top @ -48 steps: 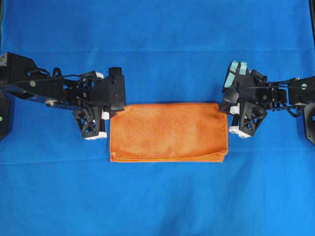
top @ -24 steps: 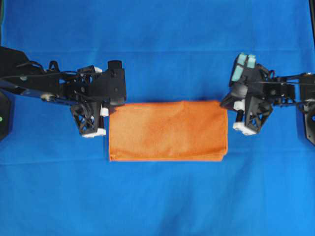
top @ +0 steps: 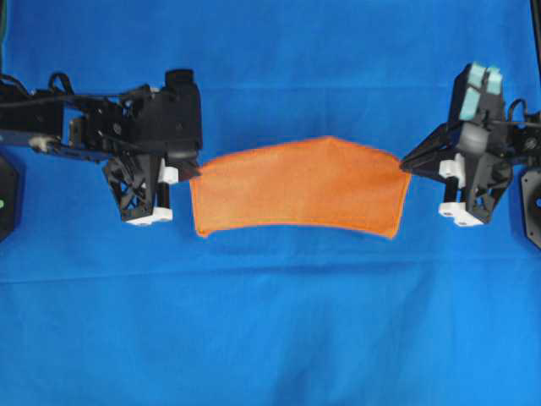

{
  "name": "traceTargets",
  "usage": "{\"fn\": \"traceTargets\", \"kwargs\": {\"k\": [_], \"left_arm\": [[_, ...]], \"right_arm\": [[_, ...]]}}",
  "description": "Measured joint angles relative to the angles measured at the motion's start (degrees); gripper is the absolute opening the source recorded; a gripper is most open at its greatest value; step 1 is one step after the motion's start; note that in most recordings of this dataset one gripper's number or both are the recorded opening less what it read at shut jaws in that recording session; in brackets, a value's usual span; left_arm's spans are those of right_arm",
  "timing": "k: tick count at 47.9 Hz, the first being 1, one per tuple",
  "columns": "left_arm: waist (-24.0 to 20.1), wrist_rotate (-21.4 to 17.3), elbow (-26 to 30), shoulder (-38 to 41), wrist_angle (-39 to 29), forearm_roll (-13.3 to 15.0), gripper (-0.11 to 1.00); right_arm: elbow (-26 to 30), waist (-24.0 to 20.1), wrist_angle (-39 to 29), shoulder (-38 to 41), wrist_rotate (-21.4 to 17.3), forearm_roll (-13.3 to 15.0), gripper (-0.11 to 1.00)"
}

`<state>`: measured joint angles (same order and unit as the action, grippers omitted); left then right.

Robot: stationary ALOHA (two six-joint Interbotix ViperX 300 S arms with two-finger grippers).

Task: Fold the orange towel.
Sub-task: 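Lift the towel and swing it, right gripper up, left gripper down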

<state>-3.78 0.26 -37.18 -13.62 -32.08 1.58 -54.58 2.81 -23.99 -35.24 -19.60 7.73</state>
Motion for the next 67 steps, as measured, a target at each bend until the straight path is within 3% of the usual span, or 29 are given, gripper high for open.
{"fn": "traceTargets", "kwargs": {"k": [10,17,32,45,54,67], "left_arm": [[0.4,0.4,0.0,-0.1,0.6,0.1,0.02],[2.1,0.5,0.0,0.0,4.5,0.0,0.02],[7.6,-0.6,2.1,3.7,14.8,0.1,0.02],[9.8,-4.3,9.8,11.0,17.0,-0.1,0.02],[11.0,-9.7,14.9,15.1,17.1,-0.2,0.02],[11.9,-12.2,18.5,17.4,17.3,-0.4,0.02]], "right_arm": [[0.0,-0.1,-0.2,-0.2,-0.2,1.8,0.03],[0.1,0.6,-0.2,1.5,-0.5,4.6,0.03],[3.6,11.5,3.5,8.6,-0.4,11.3,0.03],[10.9,18.5,7.7,18.2,0.2,17.9,0.03],[17.8,19.8,10.8,25.0,0.4,21.4,0.03],[26.8,19.6,12.0,32.3,0.4,24.5,0.03]]}}
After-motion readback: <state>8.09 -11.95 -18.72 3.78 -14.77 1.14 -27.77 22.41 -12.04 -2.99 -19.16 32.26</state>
